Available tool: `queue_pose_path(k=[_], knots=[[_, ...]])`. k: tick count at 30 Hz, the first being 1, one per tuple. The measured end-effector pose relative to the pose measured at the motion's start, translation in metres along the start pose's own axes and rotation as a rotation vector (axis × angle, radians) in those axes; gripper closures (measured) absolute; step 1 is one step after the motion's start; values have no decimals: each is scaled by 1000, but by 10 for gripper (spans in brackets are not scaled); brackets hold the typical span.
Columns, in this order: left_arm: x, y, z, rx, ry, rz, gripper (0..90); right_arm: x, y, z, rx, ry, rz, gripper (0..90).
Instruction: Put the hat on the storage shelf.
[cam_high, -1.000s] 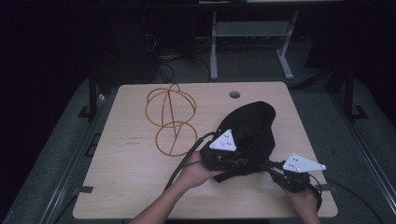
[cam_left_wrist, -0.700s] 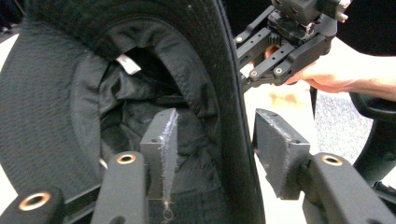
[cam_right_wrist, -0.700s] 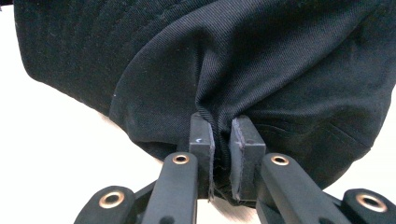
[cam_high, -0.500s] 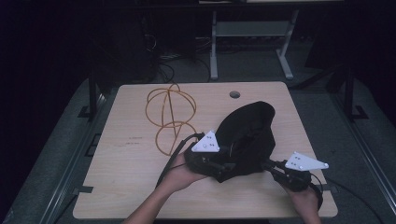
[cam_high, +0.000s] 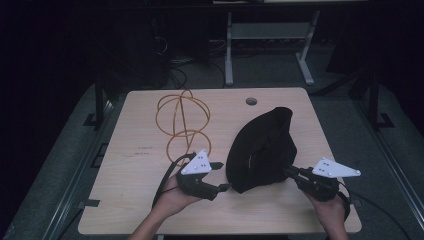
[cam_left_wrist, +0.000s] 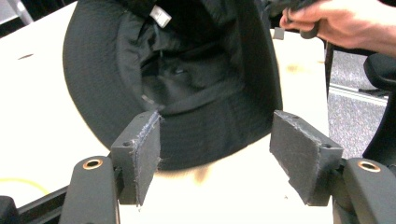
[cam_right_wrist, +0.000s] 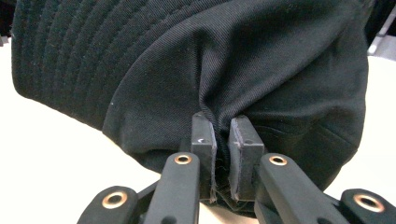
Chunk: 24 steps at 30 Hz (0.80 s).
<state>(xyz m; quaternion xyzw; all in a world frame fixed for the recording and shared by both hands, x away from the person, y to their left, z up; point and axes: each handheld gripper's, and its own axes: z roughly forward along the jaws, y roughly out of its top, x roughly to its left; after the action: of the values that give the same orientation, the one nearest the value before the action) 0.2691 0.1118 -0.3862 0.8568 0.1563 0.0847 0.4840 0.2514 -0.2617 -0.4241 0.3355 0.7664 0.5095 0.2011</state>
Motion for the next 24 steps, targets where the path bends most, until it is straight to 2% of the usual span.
queue_pose_path(k=[6,11,20,24], knots=[[4,-17,-6,-2,19,-28,330,-3,10,-8,-27,-32,8,842],[6,-33,-9,4,33,-54,330,-8,18,-13,-53,-12,47,846],[11,-48,-13,8,55,-84,330,-13,34,-21,-68,-8,45,851],[12,-51,-13,17,52,-83,330,-14,41,-24,-75,-6,38,851]])
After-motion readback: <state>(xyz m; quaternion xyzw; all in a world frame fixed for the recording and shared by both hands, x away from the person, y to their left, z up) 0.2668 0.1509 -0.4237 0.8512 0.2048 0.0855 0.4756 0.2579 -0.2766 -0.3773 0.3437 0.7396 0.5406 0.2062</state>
